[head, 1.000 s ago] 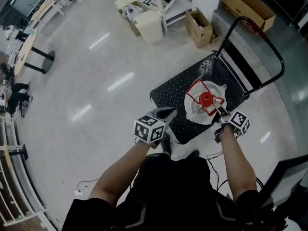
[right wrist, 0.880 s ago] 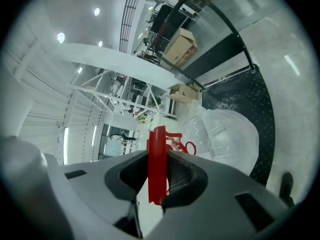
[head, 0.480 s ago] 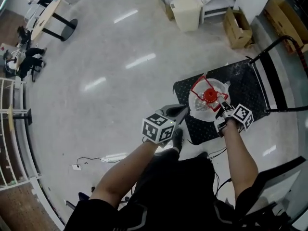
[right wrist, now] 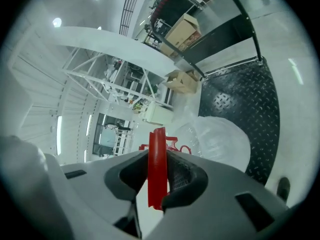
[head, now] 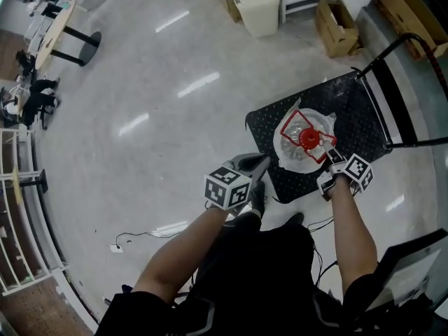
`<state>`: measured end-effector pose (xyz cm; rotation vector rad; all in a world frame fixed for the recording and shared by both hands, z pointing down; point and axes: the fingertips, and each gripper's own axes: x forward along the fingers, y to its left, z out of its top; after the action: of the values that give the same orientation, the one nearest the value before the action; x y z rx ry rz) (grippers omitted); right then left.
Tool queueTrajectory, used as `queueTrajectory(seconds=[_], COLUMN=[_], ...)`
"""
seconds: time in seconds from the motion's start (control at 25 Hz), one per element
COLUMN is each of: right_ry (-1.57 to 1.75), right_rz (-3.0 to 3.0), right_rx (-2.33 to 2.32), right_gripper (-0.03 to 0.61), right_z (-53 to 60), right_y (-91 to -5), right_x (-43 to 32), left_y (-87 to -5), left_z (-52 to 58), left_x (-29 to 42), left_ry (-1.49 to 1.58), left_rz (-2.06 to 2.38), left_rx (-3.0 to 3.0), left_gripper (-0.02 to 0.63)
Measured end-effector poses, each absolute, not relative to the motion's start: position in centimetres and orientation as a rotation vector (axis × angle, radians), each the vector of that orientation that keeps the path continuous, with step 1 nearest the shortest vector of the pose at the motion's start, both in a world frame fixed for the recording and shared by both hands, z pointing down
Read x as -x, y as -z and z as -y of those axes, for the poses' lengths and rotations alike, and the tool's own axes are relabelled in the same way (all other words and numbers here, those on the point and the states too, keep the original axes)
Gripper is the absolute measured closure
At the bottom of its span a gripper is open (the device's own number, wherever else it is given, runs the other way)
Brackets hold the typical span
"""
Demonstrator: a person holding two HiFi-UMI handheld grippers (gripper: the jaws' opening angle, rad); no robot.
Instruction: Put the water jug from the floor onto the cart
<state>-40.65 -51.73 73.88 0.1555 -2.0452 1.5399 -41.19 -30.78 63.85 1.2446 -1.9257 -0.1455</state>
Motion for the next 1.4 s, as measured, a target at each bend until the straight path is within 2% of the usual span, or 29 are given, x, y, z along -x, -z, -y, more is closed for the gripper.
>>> queueTrajectory(seconds=[0.28,0.32,0.4,0.56,0.76,1.04,1.12,1.2,1.4], right_ry=[-1.429,-1.416,-1.384,-1.243,-1.094,-0.618,-0.513,-0.493,-0.379], right_rz=[2.056,2.064,2.078,2.124,2.304,2.645,2.688,2.739,2.833], right_rx=[-0.237,-0.247,-0.253,-0.272,-0.224,0.026,0.086,0.123,0.153], right_gripper=[0.499,0.484,0.376,0.351,0.351,0.354,0.389,0.566,0.578], right_z=[53.4,53.8,54.7,56.8,58.6,56.9,55.5,54.6,53.1], right_y=[-75.6,-75.6,-75.6,-74.2,-65.9,-49.6,-46.3,-43.2,-39.1], right_x=[39.1,38.8,38.1,35.3,33.9,33.5,32.3,30.9,29.0], left_y=[-63.1,-62.7,-62.1,-60.4,-55.8,-48.0,-45.8,-43.6,-40.0], left_z=[32.5,32.7,33.0,33.9,35.8,39.5,39.6,39.7,40.3], left_x=[39.2,39.0,38.8,38.4,37.6,36.3,35.5,34.8,33.7], left_ry=[0.105,0.104,0.107,0.147,0.199,0.202,0.200,0.228,0.253], left_rz=[1.893,1.898,1.918,1.958,2.031,2.126,2.157,2.176,2.194], left_rx=[-1.288,-1.291,-1.292,-1.306,-1.397,-1.559,-1.581,-1.608,-1.670], left_gripper=[0.614,0.614,0.614,0.614,0.614,0.614,0.614,0.614,0.614])
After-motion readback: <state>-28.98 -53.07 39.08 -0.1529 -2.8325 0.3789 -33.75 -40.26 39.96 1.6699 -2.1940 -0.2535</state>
